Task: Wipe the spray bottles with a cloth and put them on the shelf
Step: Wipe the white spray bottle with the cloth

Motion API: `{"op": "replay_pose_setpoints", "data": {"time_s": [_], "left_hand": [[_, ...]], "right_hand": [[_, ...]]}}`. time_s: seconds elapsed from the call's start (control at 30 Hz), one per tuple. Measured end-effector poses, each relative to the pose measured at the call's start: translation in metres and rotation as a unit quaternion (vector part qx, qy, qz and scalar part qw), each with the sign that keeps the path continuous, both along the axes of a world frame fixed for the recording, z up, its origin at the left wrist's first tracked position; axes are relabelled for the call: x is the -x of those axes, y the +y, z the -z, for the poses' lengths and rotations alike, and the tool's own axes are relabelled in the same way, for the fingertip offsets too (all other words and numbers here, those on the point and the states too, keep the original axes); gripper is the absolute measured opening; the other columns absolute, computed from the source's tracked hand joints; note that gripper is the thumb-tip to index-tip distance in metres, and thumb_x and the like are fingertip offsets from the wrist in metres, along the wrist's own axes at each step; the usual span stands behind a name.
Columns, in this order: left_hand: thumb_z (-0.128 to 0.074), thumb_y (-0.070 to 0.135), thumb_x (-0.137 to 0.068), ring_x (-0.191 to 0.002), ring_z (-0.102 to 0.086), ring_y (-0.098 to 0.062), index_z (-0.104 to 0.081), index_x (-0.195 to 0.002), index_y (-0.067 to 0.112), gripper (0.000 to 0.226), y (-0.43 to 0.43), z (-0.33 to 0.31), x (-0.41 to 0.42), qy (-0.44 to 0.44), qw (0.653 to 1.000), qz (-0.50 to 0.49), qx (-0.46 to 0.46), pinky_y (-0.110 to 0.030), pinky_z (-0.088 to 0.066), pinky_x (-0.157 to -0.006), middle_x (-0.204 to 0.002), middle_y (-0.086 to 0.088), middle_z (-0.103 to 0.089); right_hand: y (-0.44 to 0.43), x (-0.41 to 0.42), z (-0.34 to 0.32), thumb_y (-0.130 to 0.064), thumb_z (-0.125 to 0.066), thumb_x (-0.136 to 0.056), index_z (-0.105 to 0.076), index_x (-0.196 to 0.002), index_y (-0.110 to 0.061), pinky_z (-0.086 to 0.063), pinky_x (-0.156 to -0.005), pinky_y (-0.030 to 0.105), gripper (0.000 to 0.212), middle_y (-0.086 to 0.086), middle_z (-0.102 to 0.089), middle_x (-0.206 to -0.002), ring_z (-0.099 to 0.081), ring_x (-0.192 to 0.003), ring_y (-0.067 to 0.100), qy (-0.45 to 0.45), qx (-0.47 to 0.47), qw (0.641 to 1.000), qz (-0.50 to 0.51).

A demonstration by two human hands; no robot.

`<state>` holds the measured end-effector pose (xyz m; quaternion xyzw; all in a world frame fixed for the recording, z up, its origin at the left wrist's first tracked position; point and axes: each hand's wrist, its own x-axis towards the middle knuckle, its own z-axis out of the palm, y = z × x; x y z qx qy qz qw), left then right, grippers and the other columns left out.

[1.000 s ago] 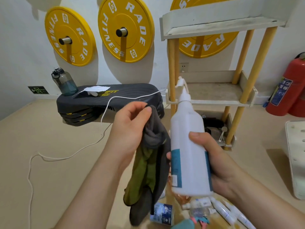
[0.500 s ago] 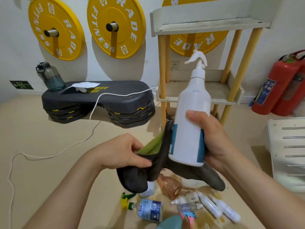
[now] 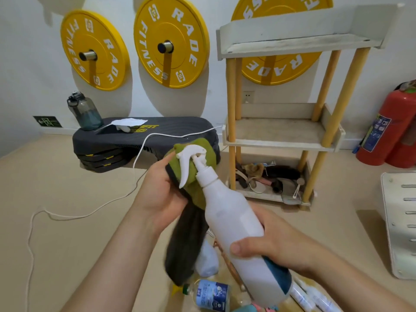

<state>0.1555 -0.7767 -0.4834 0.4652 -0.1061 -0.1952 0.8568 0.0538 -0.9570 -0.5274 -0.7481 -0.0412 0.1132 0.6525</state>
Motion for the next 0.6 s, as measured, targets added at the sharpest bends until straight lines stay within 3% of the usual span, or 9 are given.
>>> {"op": "replay_pose_setpoints", "data": {"time_s": [0.07, 0.13, 0.2, 0.27, 0.37, 0.43, 0.5, 0.6], "left_hand": [[-0.066, 0.002, -0.059, -0.114, -0.063, -0.033, -0.069, -0.117, -0.002, 0.058, 0.007, -0.006, 0.003, 0.001, 0.996, 0.061, 0.061, -0.045, -0.05, -0.101, -0.122, -0.02, -0.066], [-0.059, 0.004, -0.071, -0.12, -0.061, -0.033, -0.068, -0.12, -0.002, 0.05, 0.011, -0.015, 0.005, -0.013, 0.99, 0.099, 0.096, -0.044, -0.05, -0.101, -0.129, -0.02, -0.063], [-0.047, 0.01, -0.088, -0.116, -0.064, -0.031, -0.072, -0.113, 0.0, 0.037, 0.015, -0.022, 0.003, -0.031, 0.993, 0.086, 0.069, -0.041, -0.054, -0.096, -0.124, -0.019, -0.066], [-0.043, 0.018, -0.097, -0.112, -0.065, -0.03, -0.072, -0.112, 0.002, 0.036, 0.016, -0.026, 0.002, -0.053, 0.997, 0.054, 0.009, -0.041, -0.055, -0.094, -0.119, -0.018, -0.068], [-0.051, 0.03, -0.093, -0.106, -0.065, -0.022, -0.075, -0.111, 0.018, 0.032, 0.014, -0.022, 0.0, -0.066, 0.995, -0.008, -0.068, -0.04, -0.052, -0.099, -0.112, -0.008, -0.07], [-0.05, 0.034, -0.095, -0.101, -0.067, -0.015, -0.078, -0.101, 0.029, 0.029, 0.012, -0.018, 0.0, -0.122, 0.976, -0.077, -0.164, -0.035, -0.051, -0.096, -0.104, 0.0, -0.073], [-0.043, 0.029, -0.103, -0.089, -0.068, -0.013, -0.076, -0.092, 0.029, 0.035, 0.008, -0.013, 0.001, -0.154, 0.956, -0.136, -0.21, -0.032, -0.052, -0.085, -0.09, 0.002, -0.073], [-0.033, 0.043, -0.104, -0.082, -0.069, -0.024, -0.065, -0.091, 0.013, 0.047, -0.009, -0.009, 0.011, -0.05, 0.99, -0.095, -0.092, -0.037, -0.055, -0.073, -0.085, -0.011, -0.07]], "right_hand": [[0.002, -0.001, -0.001, -0.048, -0.08, -0.046, -0.061, -0.114, -0.042, -0.052, -0.069, 0.017, 0.071, -0.018, -0.07, -0.099, -0.067, -0.09, 0.001, -0.008, -0.002, 1.0, -0.002], [0.001, -0.003, -0.003, -0.049, -0.081, -0.046, -0.062, -0.107, -0.049, -0.052, -0.068, 0.014, 0.064, -0.022, -0.069, -0.098, -0.066, -0.089, -0.001, -0.031, 0.01, 0.999, 0.002], [0.002, -0.005, -0.005, -0.049, -0.081, -0.046, -0.062, -0.101, -0.054, -0.051, -0.065, 0.013, 0.058, -0.023, -0.069, -0.096, -0.066, -0.087, -0.002, -0.046, 0.013, 0.999, 0.009], [0.002, -0.007, -0.006, -0.045, -0.08, -0.048, -0.065, -0.101, -0.047, -0.051, -0.064, 0.014, 0.055, -0.018, -0.071, -0.093, -0.068, -0.084, 0.001, -0.039, -0.01, 0.999, -0.013], [0.002, -0.007, -0.005, -0.035, -0.079, -0.05, -0.066, -0.111, -0.023, -0.054, -0.069, 0.025, 0.064, -0.003, -0.073, -0.094, -0.07, -0.086, 0.016, 0.023, -0.103, 0.991, -0.082], [0.003, -0.009, 0.001, -0.03, -0.077, -0.054, -0.063, -0.116, -0.013, -0.056, -0.075, 0.033, 0.066, 0.007, -0.072, -0.1, -0.069, -0.09, 0.024, 0.068, -0.162, 0.977, -0.123], [0.007, -0.008, 0.009, -0.027, -0.079, -0.06, -0.063, -0.121, -0.011, -0.054, -0.082, 0.038, 0.065, 0.013, -0.07, -0.104, -0.068, -0.091, 0.028, 0.12, -0.24, 0.948, -0.172], [0.019, -0.002, 0.013, -0.037, -0.078, -0.073, -0.057, -0.131, -0.007, -0.053, -0.092, 0.038, 0.069, 0.013, -0.069, -0.11, -0.069, -0.1, 0.027, 0.188, -0.342, 0.895, -0.217]]}}
